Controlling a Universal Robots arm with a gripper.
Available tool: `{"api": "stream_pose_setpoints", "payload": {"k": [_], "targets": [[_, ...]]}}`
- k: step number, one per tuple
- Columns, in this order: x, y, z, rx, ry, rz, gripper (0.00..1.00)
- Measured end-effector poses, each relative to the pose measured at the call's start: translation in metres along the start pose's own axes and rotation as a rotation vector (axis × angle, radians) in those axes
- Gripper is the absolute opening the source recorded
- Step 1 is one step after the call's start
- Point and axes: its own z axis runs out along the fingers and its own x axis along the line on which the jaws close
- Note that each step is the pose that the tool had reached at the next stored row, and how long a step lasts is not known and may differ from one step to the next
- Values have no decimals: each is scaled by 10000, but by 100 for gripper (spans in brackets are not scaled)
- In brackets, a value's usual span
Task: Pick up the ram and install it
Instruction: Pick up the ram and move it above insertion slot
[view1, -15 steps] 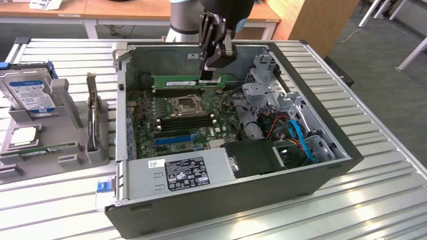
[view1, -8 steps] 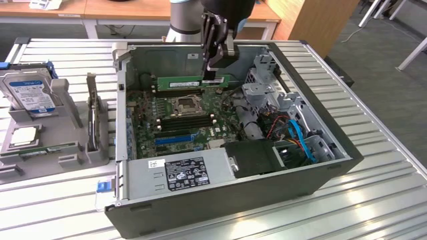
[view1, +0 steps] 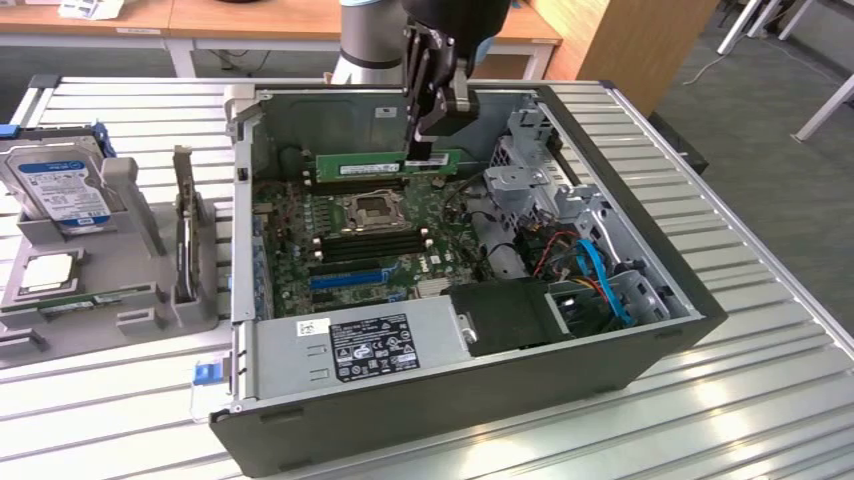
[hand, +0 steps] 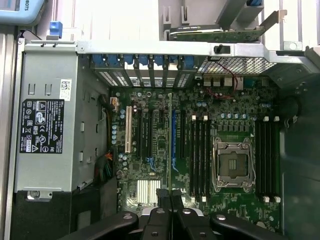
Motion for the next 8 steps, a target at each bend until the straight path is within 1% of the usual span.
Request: {"api": "stream_pose_setpoints", "payload": {"k": [4, 8], "targets": [[-30, 0, 5, -1, -56, -3, 12], [-95, 0, 10, 0, -104, -9, 12]]}}
